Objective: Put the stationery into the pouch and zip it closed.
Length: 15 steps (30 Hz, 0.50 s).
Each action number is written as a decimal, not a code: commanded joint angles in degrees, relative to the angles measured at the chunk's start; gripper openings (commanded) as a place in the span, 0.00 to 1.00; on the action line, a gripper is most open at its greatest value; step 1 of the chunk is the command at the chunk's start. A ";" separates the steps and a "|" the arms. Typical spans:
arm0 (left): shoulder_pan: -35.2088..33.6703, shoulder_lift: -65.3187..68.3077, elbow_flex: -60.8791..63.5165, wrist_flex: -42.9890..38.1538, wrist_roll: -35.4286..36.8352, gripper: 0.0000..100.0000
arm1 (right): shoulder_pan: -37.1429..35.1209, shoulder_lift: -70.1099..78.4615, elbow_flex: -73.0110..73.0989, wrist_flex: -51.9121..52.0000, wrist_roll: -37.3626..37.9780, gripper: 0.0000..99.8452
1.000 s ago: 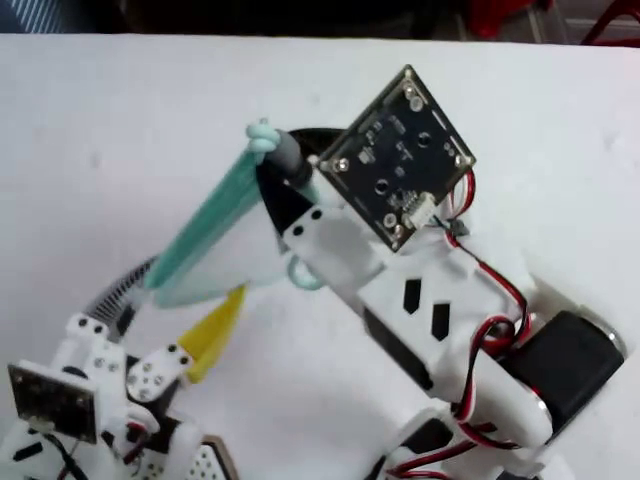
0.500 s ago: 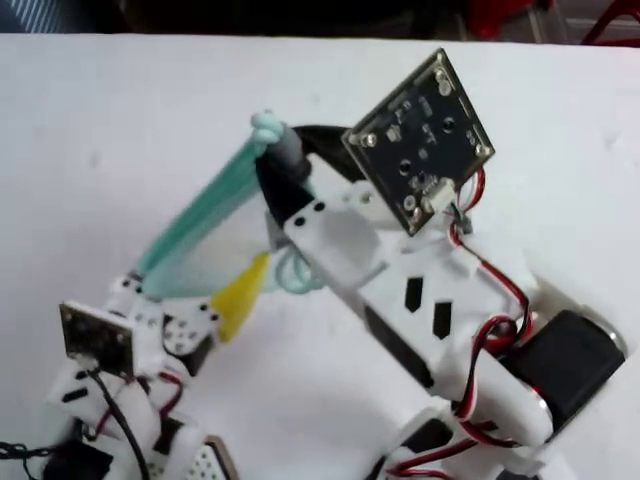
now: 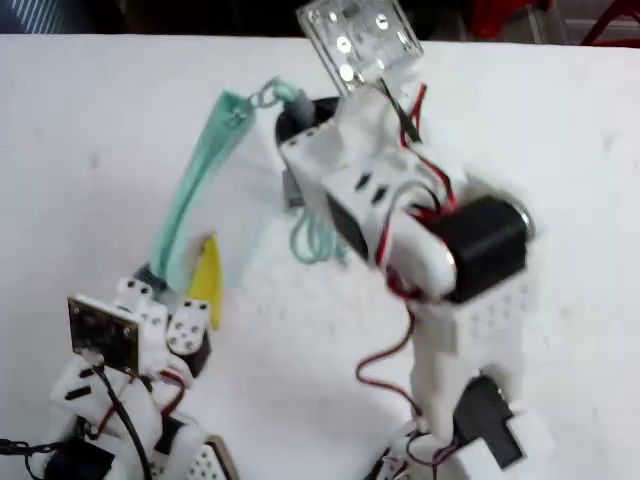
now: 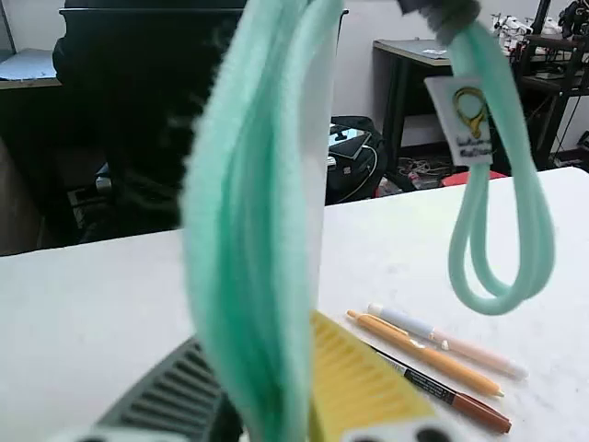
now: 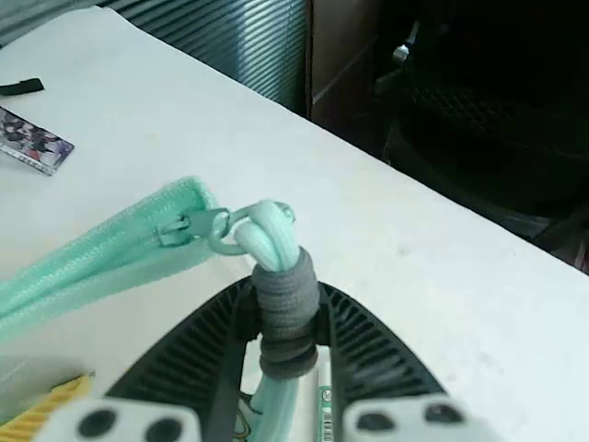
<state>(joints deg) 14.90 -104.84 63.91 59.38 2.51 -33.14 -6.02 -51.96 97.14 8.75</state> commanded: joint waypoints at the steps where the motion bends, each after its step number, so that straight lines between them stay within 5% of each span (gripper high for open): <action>1: 0.57 -0.13 -3.96 1.85 0.26 0.06 | 2.24 0.75 -1.14 1.27 -0.26 0.02; 6: 0.66 -0.13 -10.02 7.74 0.09 0.06 | 2.59 1.45 1.32 1.27 -0.18 0.02; 10: 0.92 -0.04 -6.77 6.68 -4.40 0.06 | 2.15 1.63 10.81 0.75 -0.26 0.02; 15: 1.10 -0.13 1.05 2.73 -1.76 0.06 | 2.59 0.40 18.11 -2.59 -0.26 0.02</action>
<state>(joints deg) 15.16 -104.92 60.92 66.68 -0.57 -31.21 -4.09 -34.99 96.09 8.84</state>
